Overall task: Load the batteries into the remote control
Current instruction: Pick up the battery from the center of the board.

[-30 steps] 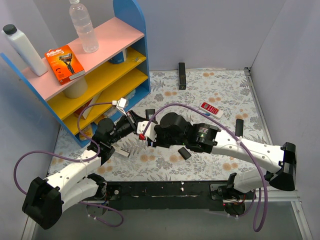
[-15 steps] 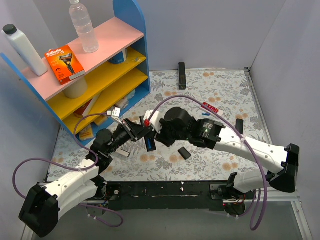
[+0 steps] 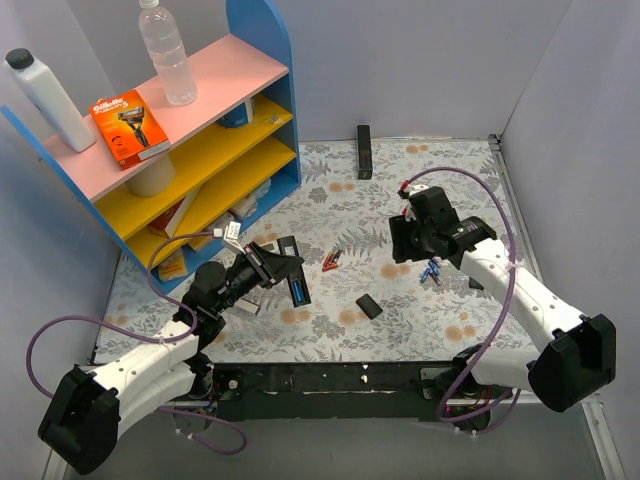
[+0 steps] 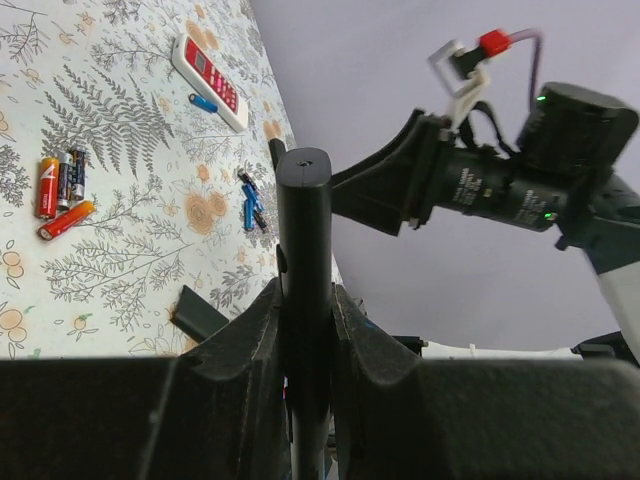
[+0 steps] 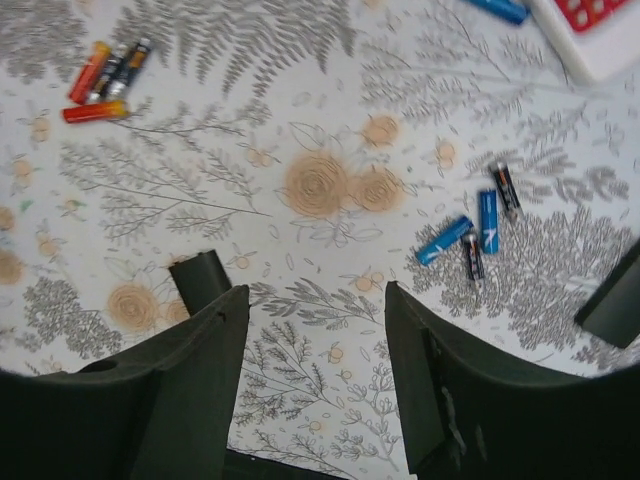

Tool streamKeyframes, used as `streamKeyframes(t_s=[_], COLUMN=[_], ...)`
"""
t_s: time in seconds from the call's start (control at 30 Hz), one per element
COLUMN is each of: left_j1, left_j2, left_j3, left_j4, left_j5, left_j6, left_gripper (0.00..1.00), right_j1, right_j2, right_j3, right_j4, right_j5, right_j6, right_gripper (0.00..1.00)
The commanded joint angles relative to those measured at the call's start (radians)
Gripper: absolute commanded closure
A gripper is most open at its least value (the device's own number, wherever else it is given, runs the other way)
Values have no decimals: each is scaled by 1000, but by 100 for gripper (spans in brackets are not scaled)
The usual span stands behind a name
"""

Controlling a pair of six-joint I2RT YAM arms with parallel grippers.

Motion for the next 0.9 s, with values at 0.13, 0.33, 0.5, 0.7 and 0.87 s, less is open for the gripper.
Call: streamKeyframes(t_s=[0.13,0.33,0.5,0.7,0.87], left_j1=[-1,-2,-2,-2,-1], left_j2=[-11,-8,-11,-13,-16], left_j3=[9,7,7,9,12], left_j4=[28,38,39,41,38], left_j5=[11,23,28,31,31], left_j6=[17,14,13,10,8], left_gripper=[100,100,100,100,100], right_j1=[-144,-221,-249,-272,-287], right_j2=[3,37,61,104,133], right_j3=[-169,-258,-309,-323,-335], right_j4=[101,181,241,261,270], right_j5=[35,55,60,86,102], right_j6=[271,378,420,451,469], right_gripper=[40,48,58,63,63])
